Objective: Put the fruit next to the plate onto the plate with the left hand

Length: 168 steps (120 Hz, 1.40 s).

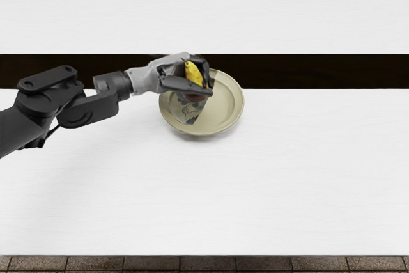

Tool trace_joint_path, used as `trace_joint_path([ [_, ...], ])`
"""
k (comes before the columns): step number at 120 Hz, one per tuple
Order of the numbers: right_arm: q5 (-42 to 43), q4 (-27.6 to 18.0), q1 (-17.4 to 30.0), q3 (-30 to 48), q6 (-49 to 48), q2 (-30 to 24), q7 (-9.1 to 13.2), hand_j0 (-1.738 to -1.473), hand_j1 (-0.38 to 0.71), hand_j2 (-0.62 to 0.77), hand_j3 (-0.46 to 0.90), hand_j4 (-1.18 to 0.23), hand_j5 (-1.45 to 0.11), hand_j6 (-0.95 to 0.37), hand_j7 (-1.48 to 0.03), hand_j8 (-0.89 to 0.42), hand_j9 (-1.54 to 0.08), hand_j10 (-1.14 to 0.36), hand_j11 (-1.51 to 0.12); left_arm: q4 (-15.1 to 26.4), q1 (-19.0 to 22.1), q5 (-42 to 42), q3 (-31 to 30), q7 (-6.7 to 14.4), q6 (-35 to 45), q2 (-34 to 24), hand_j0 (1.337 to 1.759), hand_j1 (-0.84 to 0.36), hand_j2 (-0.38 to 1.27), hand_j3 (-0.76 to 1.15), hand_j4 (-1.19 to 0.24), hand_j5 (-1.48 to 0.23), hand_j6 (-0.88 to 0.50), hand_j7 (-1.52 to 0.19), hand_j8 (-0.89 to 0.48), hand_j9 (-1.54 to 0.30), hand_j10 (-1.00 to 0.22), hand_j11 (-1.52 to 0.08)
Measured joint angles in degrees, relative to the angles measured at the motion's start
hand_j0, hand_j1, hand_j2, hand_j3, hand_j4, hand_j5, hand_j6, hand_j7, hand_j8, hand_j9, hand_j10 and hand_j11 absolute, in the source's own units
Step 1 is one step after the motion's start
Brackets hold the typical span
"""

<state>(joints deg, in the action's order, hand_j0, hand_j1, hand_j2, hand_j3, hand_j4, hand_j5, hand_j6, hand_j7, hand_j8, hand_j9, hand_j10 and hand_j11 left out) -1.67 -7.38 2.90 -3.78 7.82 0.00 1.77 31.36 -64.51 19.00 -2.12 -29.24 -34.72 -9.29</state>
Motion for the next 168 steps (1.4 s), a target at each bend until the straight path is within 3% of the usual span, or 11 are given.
trace_joint_path([
  [21, 0.00, 0.00, 0.00, 0.00, 0.00, 0.00, -0.01, -1.658, -0.31, -0.01, 0.00, -0.03, -0.04, -0.03, -0.04, -0.03, -0.04, -0.03, -0.04, -3.93, 0.08, 1.05, -1.11, 0.14, -0.05, 2.37, 1.641, -0.44, 0.17, 0.00, -0.87, -1.11, -0.82, -1.15, -0.43, -1.18, -0.43, -1.18],
  [40, 0.00, 0.00, 0.00, 0.00, 0.00, 0.00, 0.00, -1.658, -0.31, -0.01, 0.00, -0.03, -0.04, -0.03, -0.04, -0.03, -0.04, -0.03, -0.04, -5.80, 0.26, 1.23, -1.86, 0.16, 0.01, 3.46, 1.650, -0.44, 0.17, 0.00, -0.80, -0.97, -0.78, -0.99, -0.51, -1.03, -0.43, -1.03],
  [54, 0.00, 0.00, 0.00, 0.00, 0.00, 0.00, 0.00, -1.658, -0.31, -0.01, 0.00, -0.03, -0.04, -0.03, -0.04, -0.03, -0.04, -0.03, -0.04, -7.88, 0.26, 1.19, -2.04, 0.25, -0.17, 5.41, 1.654, -0.31, 0.12, 0.00, -0.64, -0.80, -0.64, -0.81, -0.48, -0.83, -0.44, -0.83],
  [77, 0.00, 0.00, 0.00, 0.00, 0.00, 0.00, -0.01, -1.658, -0.31, -0.01, 0.00, -0.03, -0.04, -0.03, -0.04, -0.03, -0.04, -0.03, -0.04, -9.03, 0.17, 1.38, -2.47, 0.46, -0.08, 5.86, 1.657, 0.03, 0.06, 0.00, -0.31, -0.37, -0.30, -0.37, -0.25, -0.38, -0.23, -0.37],
  [96, 0.00, 0.00, 0.00, 0.00, 0.00, 0.00, -0.01, -1.658, -0.31, -0.01, 0.00, -0.03, -0.04, -0.03, -0.04, -0.03, -0.04, -0.03, -0.04, -9.17, -0.08, 1.22, -2.49, 0.67, -0.23, 5.75, 1.657, 0.20, 0.03, 0.00, -0.14, -0.17, -0.14, -0.17, -0.12, -0.17, -0.11, -0.17],
  [119, 0.00, 0.00, 0.00, 0.00, 0.00, 0.00, -0.01, -1.658, -0.31, -0.01, 0.00, -0.03, -0.04, -0.03, -0.04, -0.03, -0.04, -0.03, -0.04, -9.18, 0.00, 1.00, -2.40, 2.26, -0.34, 4.26, 1.658, 0.30, 0.02, 0.00, -0.07, -0.07, -0.06, -0.07, -0.05, -0.07, -0.05, -0.07],
  [168, 0.00, 0.00, 0.00, 0.00, 0.00, 0.00, 0.00, -1.658, -0.31, -0.01, 0.00, -0.03, -0.04, -0.03, -0.04, -0.03, -0.04, -0.03, -0.04, -8.59, -0.61, 0.69, -2.27, 2.60, -0.27, -3.04, 1.658, 0.34, 0.00, 0.00, -0.01, -0.01, -0.01, -0.01, -0.01, -0.01, -0.01, -0.01],
])
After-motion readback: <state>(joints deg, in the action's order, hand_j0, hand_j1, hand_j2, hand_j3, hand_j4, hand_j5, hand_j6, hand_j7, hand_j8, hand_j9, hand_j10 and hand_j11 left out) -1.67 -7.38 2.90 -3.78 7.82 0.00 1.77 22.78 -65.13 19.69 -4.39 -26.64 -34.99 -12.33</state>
